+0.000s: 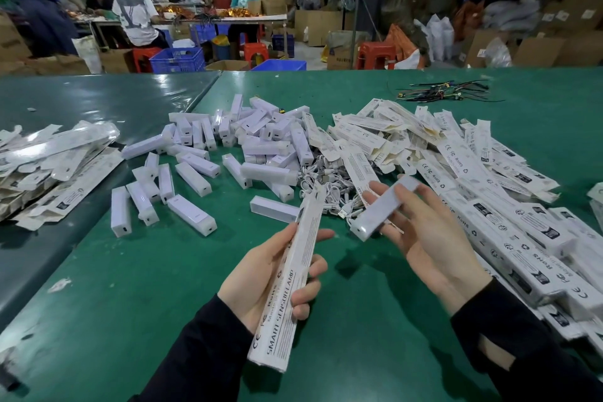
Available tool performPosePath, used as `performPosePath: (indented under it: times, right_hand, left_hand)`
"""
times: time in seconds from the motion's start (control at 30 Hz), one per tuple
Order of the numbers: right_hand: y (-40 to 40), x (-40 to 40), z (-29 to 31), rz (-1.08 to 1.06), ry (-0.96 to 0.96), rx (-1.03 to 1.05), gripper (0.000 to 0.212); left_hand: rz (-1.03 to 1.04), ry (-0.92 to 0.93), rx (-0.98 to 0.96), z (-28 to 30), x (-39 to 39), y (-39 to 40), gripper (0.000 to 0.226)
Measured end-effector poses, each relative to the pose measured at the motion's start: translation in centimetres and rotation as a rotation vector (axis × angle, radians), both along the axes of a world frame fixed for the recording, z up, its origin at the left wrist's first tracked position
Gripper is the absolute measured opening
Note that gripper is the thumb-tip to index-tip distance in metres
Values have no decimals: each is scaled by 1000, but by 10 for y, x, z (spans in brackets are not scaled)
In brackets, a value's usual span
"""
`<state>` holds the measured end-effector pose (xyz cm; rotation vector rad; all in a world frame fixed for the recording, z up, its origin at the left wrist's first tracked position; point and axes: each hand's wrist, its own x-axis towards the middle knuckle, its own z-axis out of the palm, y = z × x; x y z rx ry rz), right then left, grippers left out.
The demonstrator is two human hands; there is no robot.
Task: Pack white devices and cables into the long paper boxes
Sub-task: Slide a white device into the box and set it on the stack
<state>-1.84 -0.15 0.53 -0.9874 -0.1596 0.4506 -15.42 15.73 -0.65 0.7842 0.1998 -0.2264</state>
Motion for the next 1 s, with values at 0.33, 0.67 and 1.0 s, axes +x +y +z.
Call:
performPosePath:
  times: [0.33,0.67,1.0]
  right_hand:
    - [-3,0,7,-4,-15,53,19]
    - [-4,-4,14,0,-68,167,20]
    - [-1,-4,4,-8,-112,88,20]
  left_hand:
    - [74,19,93,0,1,-6,47]
    - [-28,-21,297,1,-1,-4,69]
    - [55,30,362,-6,4,-12,94]
